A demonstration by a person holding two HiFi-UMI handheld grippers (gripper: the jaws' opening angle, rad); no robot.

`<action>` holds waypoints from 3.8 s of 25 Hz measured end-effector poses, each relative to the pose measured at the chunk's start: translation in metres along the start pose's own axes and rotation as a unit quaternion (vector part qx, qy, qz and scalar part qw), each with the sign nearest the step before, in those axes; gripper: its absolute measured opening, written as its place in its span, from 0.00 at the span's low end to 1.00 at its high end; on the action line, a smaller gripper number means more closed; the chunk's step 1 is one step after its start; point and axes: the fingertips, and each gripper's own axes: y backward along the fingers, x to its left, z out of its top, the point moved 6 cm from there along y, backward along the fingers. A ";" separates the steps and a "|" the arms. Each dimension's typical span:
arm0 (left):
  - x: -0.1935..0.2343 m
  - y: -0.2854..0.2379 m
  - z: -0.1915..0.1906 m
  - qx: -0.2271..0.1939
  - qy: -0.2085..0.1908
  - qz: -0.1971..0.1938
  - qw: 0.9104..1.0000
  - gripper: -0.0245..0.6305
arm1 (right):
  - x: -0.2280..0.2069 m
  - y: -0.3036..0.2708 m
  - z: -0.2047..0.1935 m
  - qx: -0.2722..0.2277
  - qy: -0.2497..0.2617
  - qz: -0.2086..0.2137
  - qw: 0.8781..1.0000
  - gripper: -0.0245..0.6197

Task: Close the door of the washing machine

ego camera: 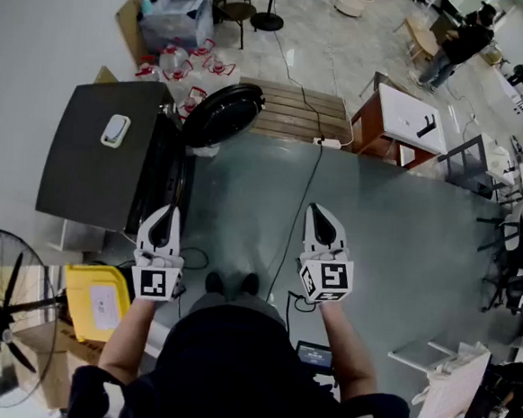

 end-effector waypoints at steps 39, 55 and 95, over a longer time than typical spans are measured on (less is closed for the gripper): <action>-0.038 -0.022 -0.001 0.018 -0.005 0.005 1.000 0.07 | -0.051 -0.003 -0.022 -0.002 0.006 0.045 0.999 0.07; -0.065 -0.048 0.001 0.036 0.006 0.030 0.999 0.07 | -0.102 -0.047 -0.039 0.029 0.022 0.129 0.991 0.07; 0.010 -0.333 -0.110 0.114 0.072 0.237 0.962 0.07 | -0.195 -0.506 -0.096 0.110 0.100 0.346 0.926 0.07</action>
